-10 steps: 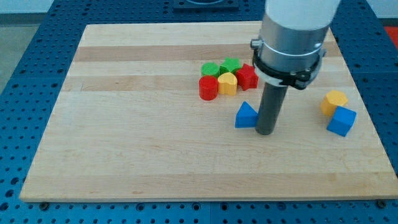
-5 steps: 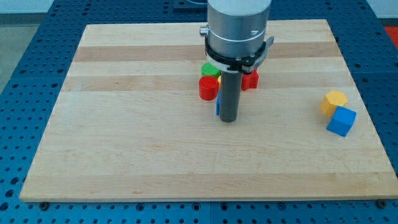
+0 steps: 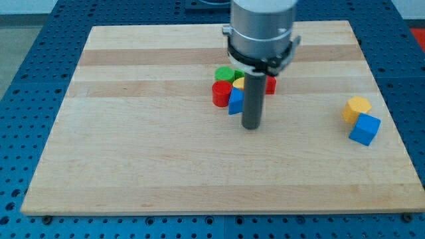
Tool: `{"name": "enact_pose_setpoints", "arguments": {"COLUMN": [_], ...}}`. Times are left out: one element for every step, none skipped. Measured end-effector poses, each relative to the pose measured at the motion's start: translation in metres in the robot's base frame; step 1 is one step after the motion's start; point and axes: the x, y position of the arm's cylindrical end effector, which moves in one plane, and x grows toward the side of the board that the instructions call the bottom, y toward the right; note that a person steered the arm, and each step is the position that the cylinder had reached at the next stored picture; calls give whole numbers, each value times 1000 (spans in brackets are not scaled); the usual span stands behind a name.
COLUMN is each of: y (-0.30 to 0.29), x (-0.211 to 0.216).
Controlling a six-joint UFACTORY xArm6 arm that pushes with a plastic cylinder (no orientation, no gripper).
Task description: Push the blue triangle into the yellow heart
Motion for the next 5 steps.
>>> {"name": "enact_pose_setpoints", "arguments": {"y": [46,116,180,222,246], "x": [24,28,34,54,46]}}
